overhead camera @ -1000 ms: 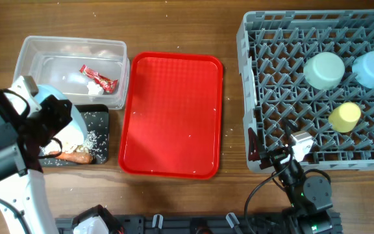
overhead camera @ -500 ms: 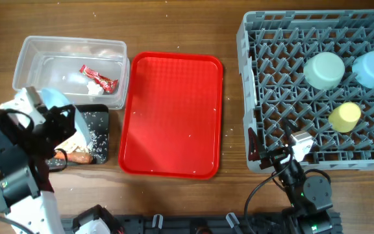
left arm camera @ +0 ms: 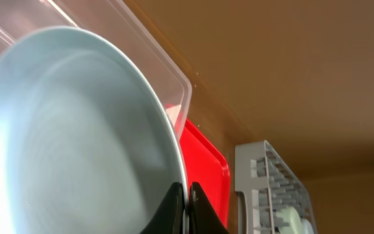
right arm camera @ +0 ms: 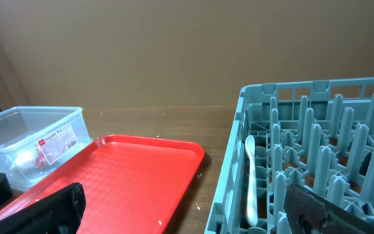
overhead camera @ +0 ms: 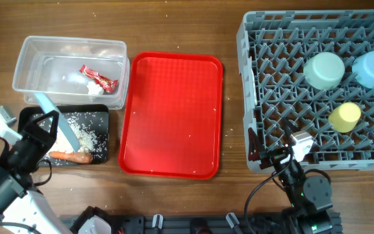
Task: Sort waste into correct bins and load items into the dishwasher rack
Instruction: 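Lift the empty plate up and swing it toward the rack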
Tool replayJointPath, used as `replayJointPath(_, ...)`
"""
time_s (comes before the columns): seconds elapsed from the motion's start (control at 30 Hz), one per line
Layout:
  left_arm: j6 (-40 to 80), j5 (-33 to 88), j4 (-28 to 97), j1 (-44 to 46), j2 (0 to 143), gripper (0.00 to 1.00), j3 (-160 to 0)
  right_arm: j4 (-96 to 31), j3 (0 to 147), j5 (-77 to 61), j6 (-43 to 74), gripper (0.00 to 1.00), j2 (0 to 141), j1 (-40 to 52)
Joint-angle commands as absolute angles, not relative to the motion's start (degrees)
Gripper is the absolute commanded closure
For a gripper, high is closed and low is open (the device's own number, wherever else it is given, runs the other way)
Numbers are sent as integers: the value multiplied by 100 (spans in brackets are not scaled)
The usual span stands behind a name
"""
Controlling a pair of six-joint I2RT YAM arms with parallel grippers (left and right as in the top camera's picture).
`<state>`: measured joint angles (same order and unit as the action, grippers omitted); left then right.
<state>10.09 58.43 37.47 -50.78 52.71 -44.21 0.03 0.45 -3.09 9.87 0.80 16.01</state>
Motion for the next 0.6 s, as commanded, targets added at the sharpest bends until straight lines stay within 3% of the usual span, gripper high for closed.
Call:
replayJointPath(0.0, 639, 6243, 3800, -5085, 5441, 96, -4403, 19, 30, -237, 1055, 0, 80, 1588)
replayJointPath(0.2, 513, 6475, 3951, -5024, 5529, 96, -4403, 19, 30, -237, 1055, 0, 80, 1588)
replayJointPath(0.47, 1190, 5015, 4034, -4928, 5590, 96, -4403, 19, 30, -237, 1057, 0, 80, 1588)
replayJointPath(0.53, 548, 6088, 3981, -4893, 5594, 96, -4403, 21, 30, -237, 1055, 0, 80, 1588)
replayJointPath(0.57, 762, 6018, 3983, -4862, 5594, 96, -4403, 21, 30, -237, 1055, 0, 80, 1588)
